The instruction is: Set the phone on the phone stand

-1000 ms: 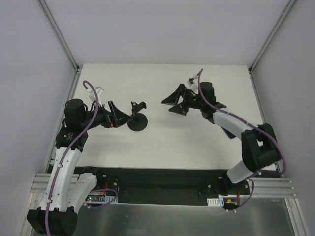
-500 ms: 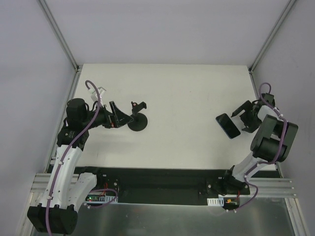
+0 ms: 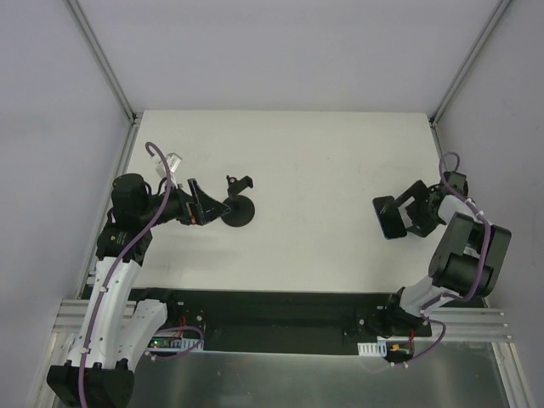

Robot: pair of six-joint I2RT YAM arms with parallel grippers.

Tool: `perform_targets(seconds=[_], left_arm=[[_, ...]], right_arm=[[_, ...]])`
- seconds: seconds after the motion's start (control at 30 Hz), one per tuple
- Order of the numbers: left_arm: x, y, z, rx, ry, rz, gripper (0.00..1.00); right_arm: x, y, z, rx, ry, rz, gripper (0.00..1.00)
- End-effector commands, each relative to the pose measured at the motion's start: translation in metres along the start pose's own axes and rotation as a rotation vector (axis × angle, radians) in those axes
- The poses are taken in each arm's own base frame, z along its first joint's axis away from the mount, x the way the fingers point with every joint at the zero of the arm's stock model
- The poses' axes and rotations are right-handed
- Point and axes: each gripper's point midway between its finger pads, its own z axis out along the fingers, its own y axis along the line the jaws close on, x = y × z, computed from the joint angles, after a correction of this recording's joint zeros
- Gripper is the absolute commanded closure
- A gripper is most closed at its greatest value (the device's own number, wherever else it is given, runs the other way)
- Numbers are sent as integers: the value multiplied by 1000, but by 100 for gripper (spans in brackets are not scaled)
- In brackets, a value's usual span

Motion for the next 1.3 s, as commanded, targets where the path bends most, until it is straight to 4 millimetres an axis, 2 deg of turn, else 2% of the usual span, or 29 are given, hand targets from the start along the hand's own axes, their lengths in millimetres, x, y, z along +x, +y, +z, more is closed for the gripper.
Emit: perform_targets(seconds=[0.0, 0.1, 0.13, 0.17, 0.2, 0.23, 0.27, 0.3, 0.4, 0.43, 0.5, 0.53, 0.6, 0.63, 0.7, 0.83, 0.87, 0.9, 1.0, 1.13, 1.27], left_arm=[[-5, -14, -3, 48, -22, 52, 2], [2, -11, -3, 52, -7, 45, 2], [4, -9, -2, 49, -5, 44, 2], [3, -7, -2, 41, -9, 44, 2], [4, -7, -1, 40, -8, 37, 2], [4, -9, -2, 46, -6, 31, 2], [3, -9, -2, 47, -7, 31, 2], [3, -10, -2, 48, -8, 31, 2], [3, -11, -4, 50, -15, 35, 2], [6, -10, -4, 50, -11, 25, 2], [10, -10, -4, 58, -4, 24, 2], [11, -10, -4, 61, 0, 25, 2], [12, -10, -4, 63, 6, 20, 3], [12, -11, -4, 65, 8, 16, 3], [11, -12, -5, 65, 0, 11, 3], [8, -13, -7, 50, -17, 19, 4], [9, -13, -7, 49, -16, 12, 5], [10, -12, -7, 50, -11, 4, 5], [12, -11, -7, 46, -8, 11, 6], [8, -8, -7, 17, -18, -4, 7], [4, -9, -9, 2, -36, 1, 7]], right_arm=[[71, 12, -8, -39, 148, -14, 4], [86, 22, -13, -36, 122, -125, 4], [91, 20, -15, 4, 125, -161, 4], [87, 11, -14, 80, 94, -212, 4], [91, 15, -17, 113, 104, -270, 4], [94, 10, -13, 163, 122, -302, 4], [87, 3, -13, 241, 99, -330, 4], [91, 0, -14, 288, 121, -349, 4], [77, -1, -10, 377, 103, -334, 4], [69, 6, -9, 372, 85, -331, 4], [66, 3, -7, 428, 103, -316, 4], [56, 9, -6, 435, 77, -320, 4], [53, 9, 1, 453, 101, -344, 4], [46, 18, 2, 438, 98, -350, 4], [49, 16, 10, 463, 152, -366, 4], [51, 24, 20, 440, 207, -391, 1], [54, 22, 22, 440, 217, -392, 1], [56, 21, 23, 438, 223, -391, 9], [59, 18, 21, 434, 203, -393, 18], [57, 16, 19, 471, 229, -408, 19], [56, 4, 15, 549, 252, -435, 14]])
